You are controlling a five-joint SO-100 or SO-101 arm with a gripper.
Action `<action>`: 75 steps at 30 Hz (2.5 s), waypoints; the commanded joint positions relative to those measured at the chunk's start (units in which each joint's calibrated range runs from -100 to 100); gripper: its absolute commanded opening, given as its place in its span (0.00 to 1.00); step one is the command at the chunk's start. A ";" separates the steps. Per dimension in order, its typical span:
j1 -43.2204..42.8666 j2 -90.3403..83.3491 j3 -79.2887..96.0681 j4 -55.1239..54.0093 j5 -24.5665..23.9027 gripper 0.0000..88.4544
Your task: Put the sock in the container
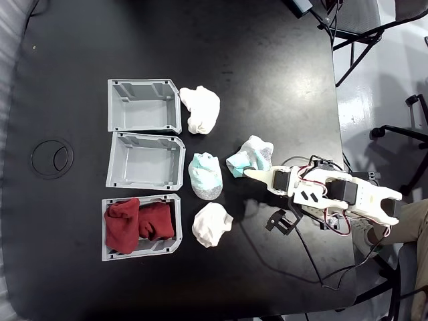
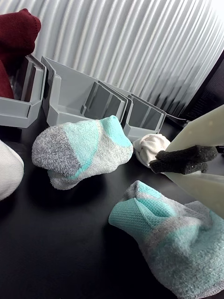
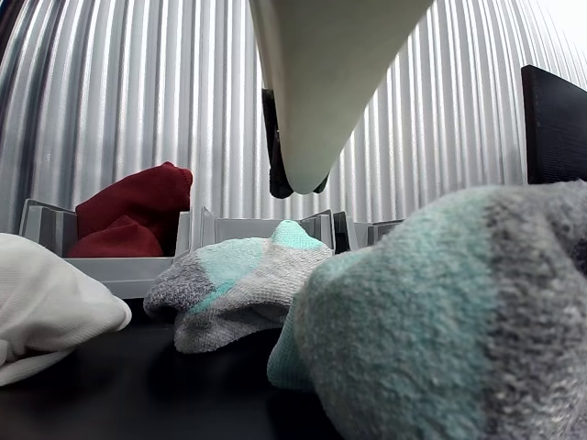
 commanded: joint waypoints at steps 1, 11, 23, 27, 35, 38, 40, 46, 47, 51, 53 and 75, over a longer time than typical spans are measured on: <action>0.38 0.25 0.36 -0.47 0.22 0.02; 0.38 0.25 0.36 -0.47 0.28 0.02; 0.46 0.25 0.36 -0.38 0.28 0.02; 0.46 0.25 0.36 -0.30 0.28 0.02; 0.46 0.25 0.36 -0.30 0.28 0.02; 0.46 0.25 0.36 -0.30 0.28 0.02; 0.46 0.25 0.36 -0.30 0.28 0.02; 0.46 0.25 0.36 -0.30 0.28 0.02; 0.46 0.25 0.36 -0.30 0.28 0.02; 0.46 0.25 0.36 -0.30 0.28 0.02; 0.46 0.00 0.36 -0.30 0.28 0.02; -3.72 -0.50 -6.40 -0.38 -0.24 0.01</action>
